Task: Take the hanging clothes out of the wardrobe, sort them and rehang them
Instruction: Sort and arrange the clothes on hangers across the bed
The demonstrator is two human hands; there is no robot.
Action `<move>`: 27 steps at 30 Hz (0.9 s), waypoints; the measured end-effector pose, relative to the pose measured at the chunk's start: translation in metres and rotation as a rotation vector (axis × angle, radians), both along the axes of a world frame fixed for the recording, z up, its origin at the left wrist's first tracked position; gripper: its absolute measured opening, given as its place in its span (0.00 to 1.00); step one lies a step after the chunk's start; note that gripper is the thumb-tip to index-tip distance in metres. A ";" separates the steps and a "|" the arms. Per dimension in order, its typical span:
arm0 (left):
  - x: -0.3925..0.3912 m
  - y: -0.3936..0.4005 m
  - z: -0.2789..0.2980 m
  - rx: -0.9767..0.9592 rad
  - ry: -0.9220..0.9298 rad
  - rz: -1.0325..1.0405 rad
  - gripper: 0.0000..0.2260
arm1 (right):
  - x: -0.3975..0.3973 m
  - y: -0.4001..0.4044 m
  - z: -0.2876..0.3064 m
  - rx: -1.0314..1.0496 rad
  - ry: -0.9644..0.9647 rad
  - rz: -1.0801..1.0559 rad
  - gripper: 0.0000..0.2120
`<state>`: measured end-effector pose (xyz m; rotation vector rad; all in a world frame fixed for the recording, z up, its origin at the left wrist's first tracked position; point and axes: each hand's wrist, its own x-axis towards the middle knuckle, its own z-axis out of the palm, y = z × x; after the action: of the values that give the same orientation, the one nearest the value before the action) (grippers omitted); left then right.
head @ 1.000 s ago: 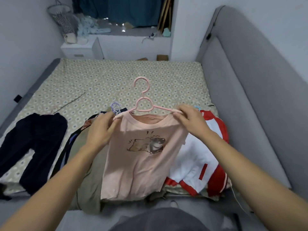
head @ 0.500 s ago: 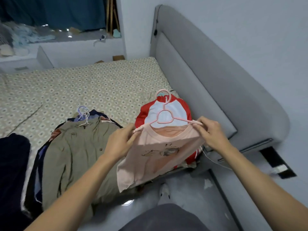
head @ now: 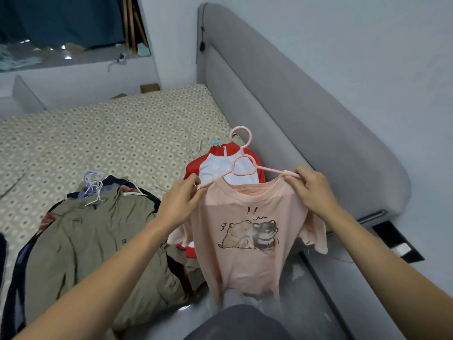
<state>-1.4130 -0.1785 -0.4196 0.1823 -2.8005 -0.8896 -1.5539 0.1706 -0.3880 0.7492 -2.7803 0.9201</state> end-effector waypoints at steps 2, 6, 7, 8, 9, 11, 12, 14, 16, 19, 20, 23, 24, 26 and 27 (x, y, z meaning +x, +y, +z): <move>-0.030 -0.010 -0.015 -0.039 -0.038 0.036 0.09 | -0.033 -0.010 -0.021 0.031 -0.059 0.003 0.13; -0.106 -0.025 -0.056 -0.105 -0.107 0.093 0.10 | -0.118 -0.036 -0.063 0.089 -0.166 0.007 0.12; -0.128 -0.030 -0.067 -0.122 -0.132 0.101 0.11 | -0.142 -0.043 -0.075 0.097 -0.191 0.013 0.13; -0.148 -0.036 -0.079 -0.144 -0.160 0.109 0.11 | -0.166 -0.052 -0.088 0.106 -0.211 0.022 0.13; -0.170 -0.043 -0.093 -0.167 -0.199 0.120 0.11 | -0.189 -0.061 -0.101 0.116 -0.233 0.027 0.12; -0.211 -0.054 -0.120 -0.196 -0.280 0.141 0.11 | -0.235 -0.078 -0.131 0.142 -0.296 0.042 0.12; -0.230 -0.060 -0.134 -0.197 -0.317 0.150 0.10 | -0.257 -0.085 -0.149 0.157 -0.328 0.053 0.13; -0.263 -0.067 -0.161 -0.174 -0.380 0.164 0.10 | -0.296 -0.097 -0.183 0.201 -0.359 0.077 0.15; -0.292 -0.074 -0.187 -0.108 -0.435 0.186 0.10 | -0.328 -0.108 -0.215 0.259 -0.357 0.101 0.17; -0.327 -0.083 -0.222 -0.025 -0.516 0.216 0.09 | -0.366 -0.128 -0.251 0.309 -0.331 0.092 0.11; -0.335 -0.087 -0.233 -0.007 -0.530 0.212 0.08 | -0.377 -0.133 -0.263 0.322 -0.320 0.086 0.10; -0.350 -0.097 -0.257 0.045 -0.584 0.202 0.09 | -0.399 -0.144 -0.292 0.415 -0.265 0.095 0.11; -0.351 -0.100 -0.260 0.051 -0.598 0.196 0.14 | -0.402 -0.147 -0.300 0.454 -0.247 0.094 0.11; -0.349 -0.103 -0.260 0.049 -0.611 0.198 0.20 | -0.401 -0.156 -0.307 0.503 -0.243 0.079 0.12; -0.345 -0.105 -0.259 0.044 -0.613 0.199 0.21 | -0.396 -0.162 -0.307 0.519 -0.242 0.084 0.13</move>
<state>-1.7578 -0.2831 -0.6784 0.8571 -3.2175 -0.9753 -1.9502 0.0091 -0.6954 0.8701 -3.2723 0.3032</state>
